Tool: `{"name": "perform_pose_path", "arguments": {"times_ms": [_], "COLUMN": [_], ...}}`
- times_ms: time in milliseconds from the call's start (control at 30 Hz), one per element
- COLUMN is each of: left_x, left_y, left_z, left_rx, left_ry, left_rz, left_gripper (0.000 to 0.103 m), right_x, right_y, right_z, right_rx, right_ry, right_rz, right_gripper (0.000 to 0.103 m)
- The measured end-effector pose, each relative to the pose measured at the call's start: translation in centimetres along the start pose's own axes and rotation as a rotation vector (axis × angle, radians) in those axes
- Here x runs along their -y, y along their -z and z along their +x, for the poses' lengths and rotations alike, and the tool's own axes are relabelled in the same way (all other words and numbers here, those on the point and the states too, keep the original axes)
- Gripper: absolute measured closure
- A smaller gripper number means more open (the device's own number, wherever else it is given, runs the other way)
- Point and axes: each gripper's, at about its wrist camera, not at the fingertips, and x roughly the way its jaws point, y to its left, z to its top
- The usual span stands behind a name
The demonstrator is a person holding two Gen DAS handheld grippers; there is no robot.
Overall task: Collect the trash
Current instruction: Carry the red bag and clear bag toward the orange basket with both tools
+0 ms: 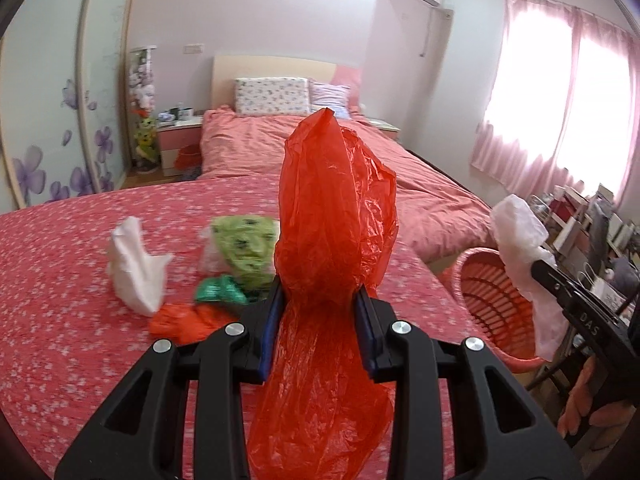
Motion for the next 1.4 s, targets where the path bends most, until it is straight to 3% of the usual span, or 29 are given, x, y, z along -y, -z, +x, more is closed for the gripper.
{"name": "perform_pose_path", "arguments": {"times_ms": [1100,1400], "left_x": [17.4,20.0], "left_y": [1.2,1.7], "left_z": [7.9,9.6], "left_rx": [-0.112,-0.147], "left_ry": [0.312,0.347], "left_rz": [0.137,0.159], "left_gripper": [0.070,0.070], "right_x": [13.3,15.1], "right_y": [-0.3,-0.2], "right_z": [-0.4,0.5], "right_rx": [0.054,0.050], "right_ry": [0.179,0.194], "right_rz": [0.185,0.213], "right_gripper": [0.088,0.088]}}
